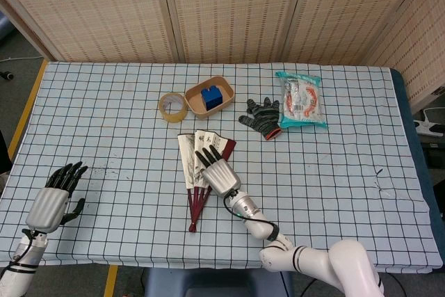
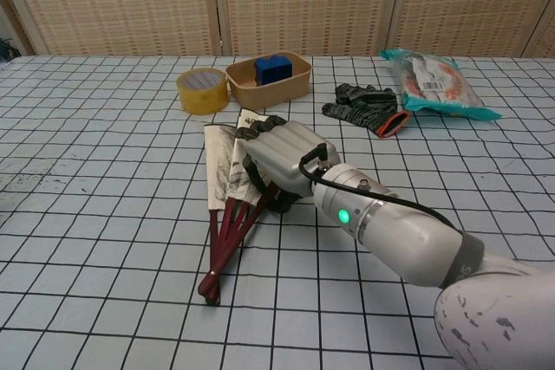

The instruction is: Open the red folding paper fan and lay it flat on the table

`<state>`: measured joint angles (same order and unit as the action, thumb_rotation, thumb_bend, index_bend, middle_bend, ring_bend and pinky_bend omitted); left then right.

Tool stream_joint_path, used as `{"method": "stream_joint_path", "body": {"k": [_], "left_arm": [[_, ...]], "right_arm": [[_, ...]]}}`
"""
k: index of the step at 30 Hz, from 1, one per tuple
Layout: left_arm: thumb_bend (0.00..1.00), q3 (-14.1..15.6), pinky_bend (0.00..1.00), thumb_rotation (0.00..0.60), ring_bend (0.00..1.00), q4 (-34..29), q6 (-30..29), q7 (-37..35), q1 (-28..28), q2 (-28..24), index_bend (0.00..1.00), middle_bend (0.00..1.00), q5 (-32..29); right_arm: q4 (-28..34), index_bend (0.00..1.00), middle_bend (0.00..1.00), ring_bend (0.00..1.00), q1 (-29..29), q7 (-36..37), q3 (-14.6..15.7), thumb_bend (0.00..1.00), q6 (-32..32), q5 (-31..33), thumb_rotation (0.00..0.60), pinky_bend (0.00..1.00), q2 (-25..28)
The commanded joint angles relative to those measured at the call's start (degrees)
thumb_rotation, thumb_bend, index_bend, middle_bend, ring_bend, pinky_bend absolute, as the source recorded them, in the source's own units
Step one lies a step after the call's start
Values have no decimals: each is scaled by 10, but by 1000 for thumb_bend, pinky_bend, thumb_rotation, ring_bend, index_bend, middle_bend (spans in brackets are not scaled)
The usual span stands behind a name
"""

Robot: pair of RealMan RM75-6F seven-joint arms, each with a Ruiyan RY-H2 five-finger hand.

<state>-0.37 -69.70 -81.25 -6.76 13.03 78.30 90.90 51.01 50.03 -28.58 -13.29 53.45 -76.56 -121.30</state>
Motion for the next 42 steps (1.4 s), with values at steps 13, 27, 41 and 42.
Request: {"method": "stream_joint_path", "body": {"k": [13, 27, 41, 42], "left_arm": [[660, 15, 147, 600, 0, -6, -3, -83, 5, -13, 200, 0, 23], [475, 14, 145, 600, 0, 34, 12, -206, 13, 8, 266, 10, 6], [469, -69, 156, 600, 0, 24, -48, -506, 43, 148, 320, 0, -28], [468, -72, 157, 600, 0, 19, -45, -505, 46, 153, 334, 0, -31]], "right_arm": [[188, 723, 92, 0, -16, 31, -41, 369, -28, 74, 600, 0, 91], [377, 754, 108, 0, 2, -9, -110, 386, -28, 249, 600, 0, 162], [404, 763, 108, 0, 51, 3, -145, 387, 63, 267, 600, 0, 113], [402, 764, 108, 0, 55, 3, -146, 387, 64, 272, 600, 0, 108]]}}
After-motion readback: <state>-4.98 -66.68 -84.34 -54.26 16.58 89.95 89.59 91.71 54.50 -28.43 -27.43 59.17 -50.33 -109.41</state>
